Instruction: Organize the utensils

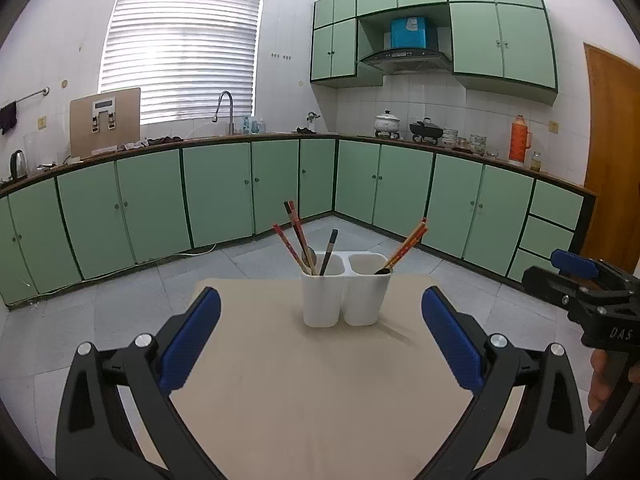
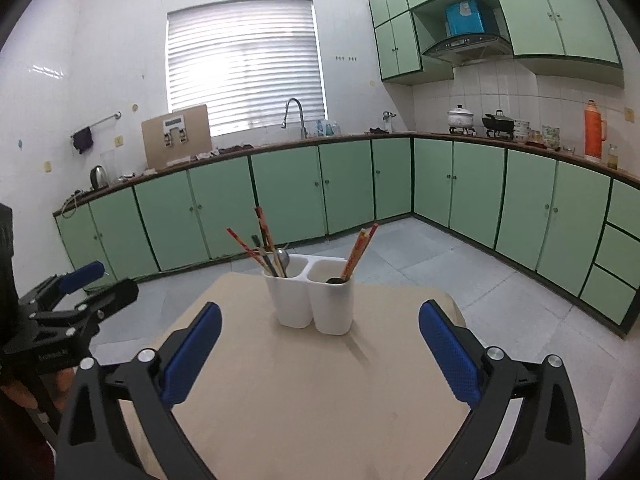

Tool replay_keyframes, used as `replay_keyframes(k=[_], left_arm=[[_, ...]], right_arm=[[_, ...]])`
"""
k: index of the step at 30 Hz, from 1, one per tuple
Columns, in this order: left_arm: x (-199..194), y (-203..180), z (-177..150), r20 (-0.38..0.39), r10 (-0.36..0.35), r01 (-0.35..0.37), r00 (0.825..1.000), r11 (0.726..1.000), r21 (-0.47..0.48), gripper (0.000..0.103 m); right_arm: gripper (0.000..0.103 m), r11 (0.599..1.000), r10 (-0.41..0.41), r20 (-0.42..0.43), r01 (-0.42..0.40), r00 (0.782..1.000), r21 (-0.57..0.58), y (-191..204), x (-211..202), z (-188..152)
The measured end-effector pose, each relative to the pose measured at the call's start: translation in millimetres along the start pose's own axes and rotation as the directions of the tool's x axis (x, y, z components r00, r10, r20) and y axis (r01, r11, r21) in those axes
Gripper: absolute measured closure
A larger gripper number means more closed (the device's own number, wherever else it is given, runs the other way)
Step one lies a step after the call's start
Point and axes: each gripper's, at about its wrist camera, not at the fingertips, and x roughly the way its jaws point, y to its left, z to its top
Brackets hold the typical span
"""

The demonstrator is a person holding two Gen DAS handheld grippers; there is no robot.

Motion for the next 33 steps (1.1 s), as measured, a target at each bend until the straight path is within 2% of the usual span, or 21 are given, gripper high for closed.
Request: replay_keyframes(k=[15,33], left_arm=[[-57.5,-16.3,8.2,0.089,0.009,-0.011,0.996,1.0,0.024,0.006],[-71.5,-14.6,6.4,0.11,0.008,-0.011,0.994,1.0,0.025,0.006]], right_arm=[[0.006,0.998,0.031,0.086,-0.026,0.996,-0.053,23.4,-52.3,6.5],[0.006,0.997,0.036,0.086,-0.03,0.996,-0.068,34.7,-60.0,3.3]])
